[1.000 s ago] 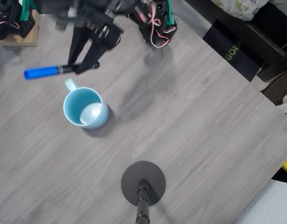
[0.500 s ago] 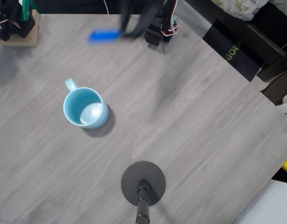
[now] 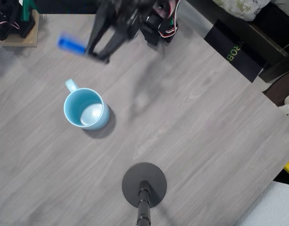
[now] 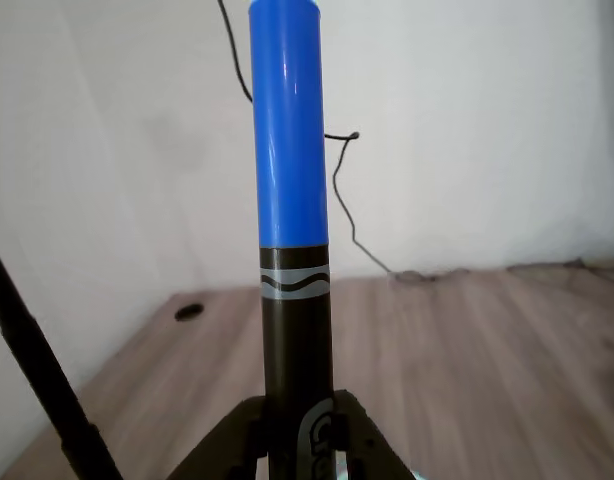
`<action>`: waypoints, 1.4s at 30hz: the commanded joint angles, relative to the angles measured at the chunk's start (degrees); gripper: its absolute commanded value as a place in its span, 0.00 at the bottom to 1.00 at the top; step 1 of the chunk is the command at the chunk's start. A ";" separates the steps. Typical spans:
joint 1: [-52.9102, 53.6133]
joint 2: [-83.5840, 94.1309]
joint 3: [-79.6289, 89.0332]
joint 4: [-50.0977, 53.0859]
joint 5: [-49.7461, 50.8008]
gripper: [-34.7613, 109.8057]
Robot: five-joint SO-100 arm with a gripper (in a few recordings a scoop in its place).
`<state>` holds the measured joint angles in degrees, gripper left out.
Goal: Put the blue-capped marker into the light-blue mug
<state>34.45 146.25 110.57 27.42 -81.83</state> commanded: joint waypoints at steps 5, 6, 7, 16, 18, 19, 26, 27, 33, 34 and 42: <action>1.23 -3.52 12.83 -14.06 -1.93 0.24; 1.32 -3.87 15.21 -17.31 -2.72 0.24; 1.58 -4.57 16.88 -19.42 -3.25 0.24; 4.22 -16.08 18.98 -30.94 -4.13 0.24; 4.83 -18.90 19.07 -34.19 -4.39 0.24; 5.10 -20.65 19.07 -36.47 -4.66 0.24; 6.33 -29.71 19.51 -45.79 -6.06 0.24; 6.42 -31.46 19.51 -47.90 -6.59 0.24; 7.12 -40.87 19.60 -57.30 -9.93 0.25; 7.12 -42.01 19.60 -58.71 -10.11 0.25; 7.21 -43.59 19.78 -59.94 -9.93 0.26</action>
<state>41.04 102.57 130.52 -31.38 -91.58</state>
